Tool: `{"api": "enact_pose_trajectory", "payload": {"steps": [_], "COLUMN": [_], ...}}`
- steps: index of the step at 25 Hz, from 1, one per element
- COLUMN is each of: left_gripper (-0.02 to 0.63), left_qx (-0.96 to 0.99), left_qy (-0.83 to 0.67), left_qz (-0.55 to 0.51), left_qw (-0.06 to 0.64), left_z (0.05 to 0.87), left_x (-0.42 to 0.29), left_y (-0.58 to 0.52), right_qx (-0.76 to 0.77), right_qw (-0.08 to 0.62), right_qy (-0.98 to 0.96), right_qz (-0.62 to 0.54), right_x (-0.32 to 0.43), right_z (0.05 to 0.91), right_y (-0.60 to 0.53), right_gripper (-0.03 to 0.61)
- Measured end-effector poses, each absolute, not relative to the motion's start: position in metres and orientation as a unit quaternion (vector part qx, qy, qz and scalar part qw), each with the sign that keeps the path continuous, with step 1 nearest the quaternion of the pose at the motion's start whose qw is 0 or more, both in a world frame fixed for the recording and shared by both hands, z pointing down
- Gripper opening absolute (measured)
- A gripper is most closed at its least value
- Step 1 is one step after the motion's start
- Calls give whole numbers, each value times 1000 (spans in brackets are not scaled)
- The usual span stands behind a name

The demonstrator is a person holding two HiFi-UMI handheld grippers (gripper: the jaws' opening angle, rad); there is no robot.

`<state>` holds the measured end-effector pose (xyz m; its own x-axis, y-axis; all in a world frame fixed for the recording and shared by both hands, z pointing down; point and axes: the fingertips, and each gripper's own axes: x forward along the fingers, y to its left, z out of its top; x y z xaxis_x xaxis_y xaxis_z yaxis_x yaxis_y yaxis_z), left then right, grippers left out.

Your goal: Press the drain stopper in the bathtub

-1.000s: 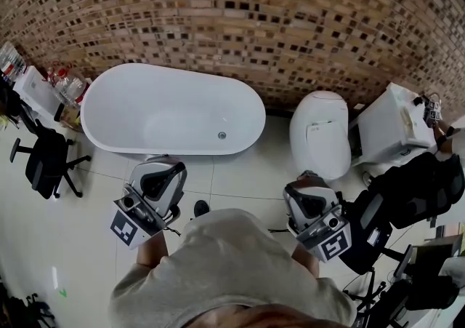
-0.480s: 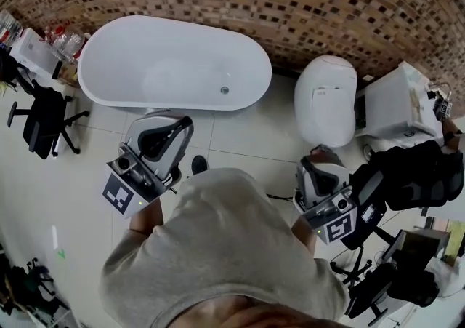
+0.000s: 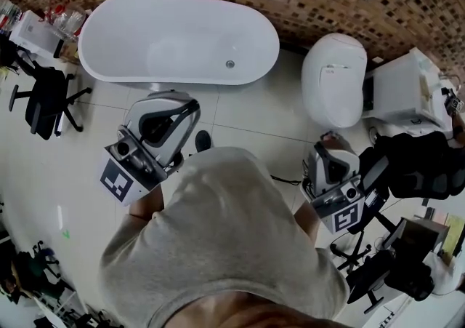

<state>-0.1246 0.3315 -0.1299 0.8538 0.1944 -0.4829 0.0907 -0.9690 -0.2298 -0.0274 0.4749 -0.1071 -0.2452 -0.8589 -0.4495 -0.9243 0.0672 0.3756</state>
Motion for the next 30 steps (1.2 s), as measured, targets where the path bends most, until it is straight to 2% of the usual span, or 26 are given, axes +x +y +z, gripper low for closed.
{"api": "enact_pose_trajectory", "payload": {"steps": [30], "left_gripper": [-5], "left_qx": [-959], "left_qy": [-63], "left_qz": [267], "left_qw": [75], "left_z": [-119], "left_x": [-123], "left_y": [316], "right_qx": [-609], "right_qw": [37], "right_qy": [742], "right_qz": [280], "right_x": [-25], "right_z": [-93], "right_y": [461], "right_gripper": [0]}}
